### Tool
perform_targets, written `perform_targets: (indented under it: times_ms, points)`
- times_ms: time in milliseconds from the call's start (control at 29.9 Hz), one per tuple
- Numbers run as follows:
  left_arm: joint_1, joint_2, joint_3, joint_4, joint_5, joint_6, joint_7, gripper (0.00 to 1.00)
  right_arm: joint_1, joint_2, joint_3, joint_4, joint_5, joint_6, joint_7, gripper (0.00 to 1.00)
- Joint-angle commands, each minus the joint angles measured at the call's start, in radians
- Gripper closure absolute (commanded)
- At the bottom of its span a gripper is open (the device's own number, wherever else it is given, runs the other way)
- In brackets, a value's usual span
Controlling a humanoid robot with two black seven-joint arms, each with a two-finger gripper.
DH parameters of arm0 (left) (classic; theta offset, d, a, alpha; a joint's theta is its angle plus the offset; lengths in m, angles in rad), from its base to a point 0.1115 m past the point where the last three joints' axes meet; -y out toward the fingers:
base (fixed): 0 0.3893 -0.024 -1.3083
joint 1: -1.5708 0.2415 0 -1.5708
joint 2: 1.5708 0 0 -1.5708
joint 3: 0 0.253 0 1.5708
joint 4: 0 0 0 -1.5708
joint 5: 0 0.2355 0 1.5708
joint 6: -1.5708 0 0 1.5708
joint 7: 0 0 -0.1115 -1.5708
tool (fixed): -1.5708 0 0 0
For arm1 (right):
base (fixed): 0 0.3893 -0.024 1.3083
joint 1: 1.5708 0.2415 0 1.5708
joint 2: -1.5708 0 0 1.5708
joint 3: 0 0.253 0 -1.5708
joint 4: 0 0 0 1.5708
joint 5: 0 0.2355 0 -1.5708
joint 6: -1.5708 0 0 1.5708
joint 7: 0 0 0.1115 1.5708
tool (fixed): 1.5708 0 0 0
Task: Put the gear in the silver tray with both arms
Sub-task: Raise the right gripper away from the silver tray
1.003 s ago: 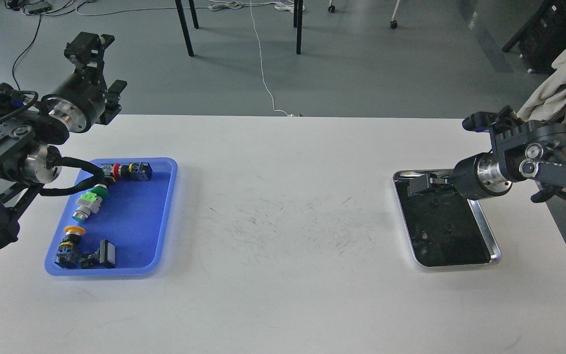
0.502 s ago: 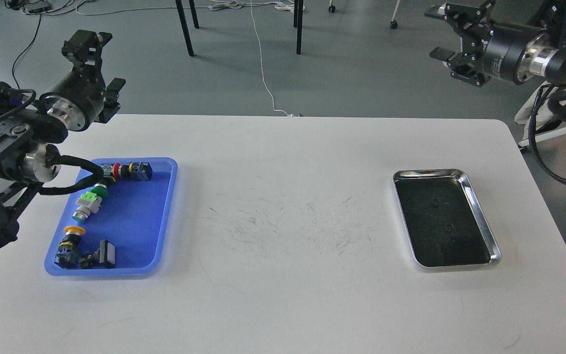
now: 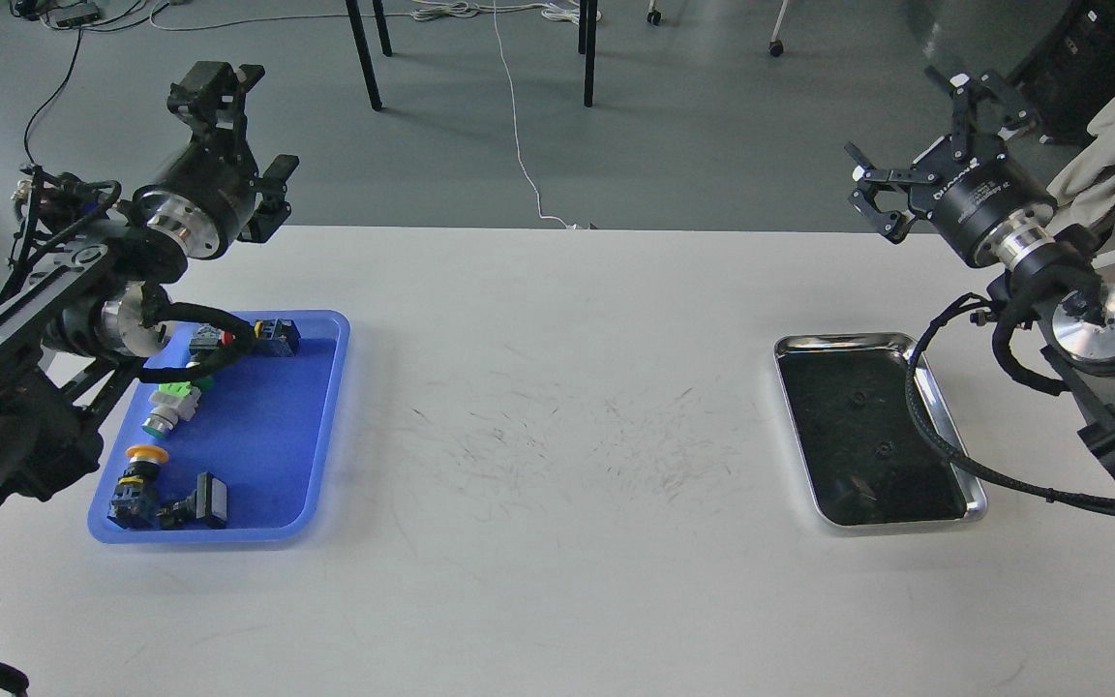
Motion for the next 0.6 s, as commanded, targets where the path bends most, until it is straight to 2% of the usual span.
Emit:
perform_targets:
  times_ms: [0, 267, 568]
  points:
    - [0.011, -0.072, -0.060, 0.063, -0.006, -0.003, -0.010, 0.02, -0.038, 0.038, 0.037, 0.000, -0.001, 0.006, 0.001, 0.02]
    - [0.049, -0.092, -0.082, 0.095, -0.108, -0.009, -0.065, 0.02, -0.087, 0.038, 0.037, 0.008, -0.001, 0.009, 0.004, 0.01]
    - [0.049, -0.089, -0.074, 0.087, -0.135, -0.009, -0.068, 0.02, -0.095, 0.038, 0.035, 0.011, -0.001, 0.009, 0.005, 0.01]
